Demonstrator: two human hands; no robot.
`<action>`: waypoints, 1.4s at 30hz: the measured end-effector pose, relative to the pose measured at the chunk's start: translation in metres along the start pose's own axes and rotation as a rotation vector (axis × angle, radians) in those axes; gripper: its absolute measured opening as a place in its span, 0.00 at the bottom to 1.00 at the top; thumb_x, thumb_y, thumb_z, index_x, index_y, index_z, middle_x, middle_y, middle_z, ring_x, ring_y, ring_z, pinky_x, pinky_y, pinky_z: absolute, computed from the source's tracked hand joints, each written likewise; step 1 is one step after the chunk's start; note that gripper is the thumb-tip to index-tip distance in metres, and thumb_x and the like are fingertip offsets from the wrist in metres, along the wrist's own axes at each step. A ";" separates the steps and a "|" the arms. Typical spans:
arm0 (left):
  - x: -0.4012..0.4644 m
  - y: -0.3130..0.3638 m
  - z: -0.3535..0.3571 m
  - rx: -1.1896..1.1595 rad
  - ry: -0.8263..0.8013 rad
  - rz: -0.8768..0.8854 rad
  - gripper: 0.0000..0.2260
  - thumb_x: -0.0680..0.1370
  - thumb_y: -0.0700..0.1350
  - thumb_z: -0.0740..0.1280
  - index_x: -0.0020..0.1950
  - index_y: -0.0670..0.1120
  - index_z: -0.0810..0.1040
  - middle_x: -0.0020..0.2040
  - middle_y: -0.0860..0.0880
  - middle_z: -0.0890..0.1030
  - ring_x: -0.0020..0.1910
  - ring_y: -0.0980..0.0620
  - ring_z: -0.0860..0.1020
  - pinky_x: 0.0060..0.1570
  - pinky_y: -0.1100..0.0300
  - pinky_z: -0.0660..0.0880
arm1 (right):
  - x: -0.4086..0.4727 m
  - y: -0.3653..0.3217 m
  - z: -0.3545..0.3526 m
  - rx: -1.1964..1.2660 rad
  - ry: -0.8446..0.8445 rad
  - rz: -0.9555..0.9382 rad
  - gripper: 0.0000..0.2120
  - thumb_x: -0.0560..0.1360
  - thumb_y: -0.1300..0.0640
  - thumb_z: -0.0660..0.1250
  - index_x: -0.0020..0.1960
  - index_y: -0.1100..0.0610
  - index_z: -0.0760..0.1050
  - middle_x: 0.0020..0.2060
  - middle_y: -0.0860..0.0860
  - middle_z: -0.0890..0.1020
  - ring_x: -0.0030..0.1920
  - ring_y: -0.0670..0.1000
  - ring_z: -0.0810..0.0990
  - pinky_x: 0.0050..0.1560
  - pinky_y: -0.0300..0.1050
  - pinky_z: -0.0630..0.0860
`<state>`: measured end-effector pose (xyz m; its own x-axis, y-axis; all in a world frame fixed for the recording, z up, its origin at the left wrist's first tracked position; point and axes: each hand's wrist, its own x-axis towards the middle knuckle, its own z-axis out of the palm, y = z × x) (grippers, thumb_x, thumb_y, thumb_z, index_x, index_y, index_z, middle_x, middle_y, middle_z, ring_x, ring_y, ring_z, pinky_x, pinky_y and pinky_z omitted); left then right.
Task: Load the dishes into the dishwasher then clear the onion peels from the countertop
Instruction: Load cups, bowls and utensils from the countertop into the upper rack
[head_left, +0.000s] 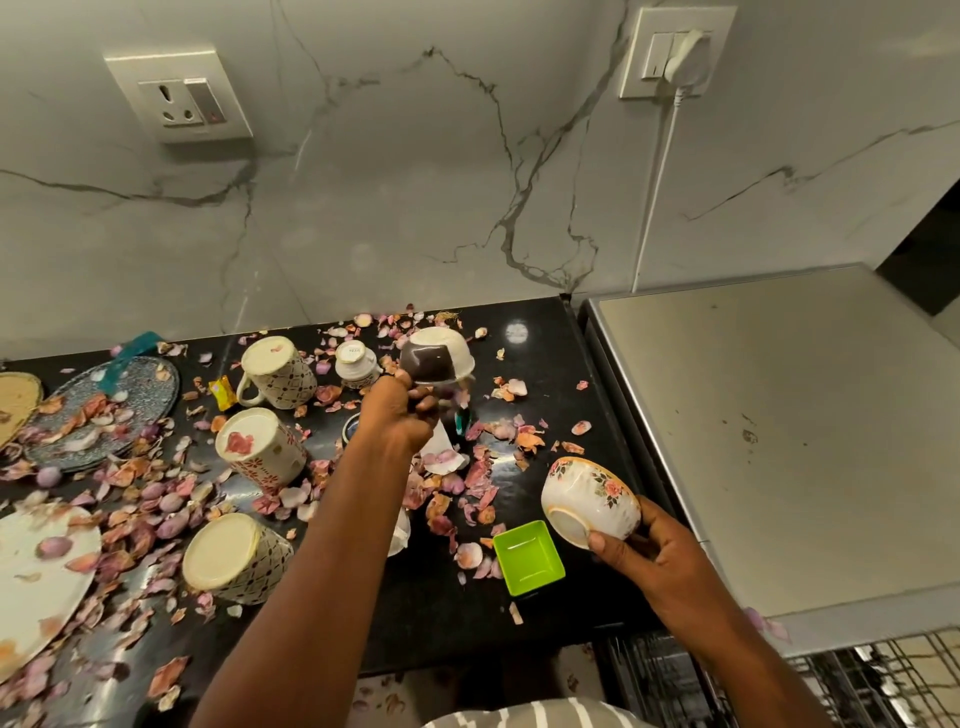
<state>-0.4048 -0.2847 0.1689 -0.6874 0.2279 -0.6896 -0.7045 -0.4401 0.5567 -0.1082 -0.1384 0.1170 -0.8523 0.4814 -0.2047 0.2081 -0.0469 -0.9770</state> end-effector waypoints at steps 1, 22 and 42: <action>0.003 0.000 -0.002 -0.092 -0.001 -0.037 0.11 0.83 0.35 0.56 0.44 0.45 0.74 0.30 0.51 0.69 0.24 0.59 0.63 0.23 0.67 0.60 | 0.001 0.001 0.000 0.007 0.000 0.003 0.20 0.71 0.53 0.77 0.62 0.52 0.80 0.55 0.48 0.87 0.57 0.49 0.85 0.62 0.49 0.81; -0.050 -0.117 0.035 1.199 -0.617 0.640 0.02 0.81 0.44 0.72 0.51 0.50 0.85 0.44 0.50 0.87 0.43 0.44 0.87 0.48 0.49 0.84 | -0.023 0.000 -0.063 0.097 0.291 0.014 0.18 0.73 0.54 0.78 0.61 0.51 0.81 0.54 0.45 0.87 0.57 0.47 0.85 0.57 0.42 0.81; -0.112 -0.319 0.103 1.726 -1.250 0.584 0.07 0.73 0.48 0.80 0.48 0.53 0.86 0.50 0.54 0.87 0.48 0.56 0.86 0.51 0.49 0.84 | -0.171 0.103 -0.203 0.337 0.967 0.256 0.14 0.83 0.55 0.68 0.68 0.56 0.77 0.52 0.55 0.87 0.44 0.59 0.89 0.41 0.53 0.86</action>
<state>-0.1212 -0.0807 0.1165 -0.0509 0.9838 -0.1722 0.6220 0.1661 0.7652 0.1562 -0.0474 0.0636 -0.0258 0.9086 -0.4168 0.0575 -0.4149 -0.9080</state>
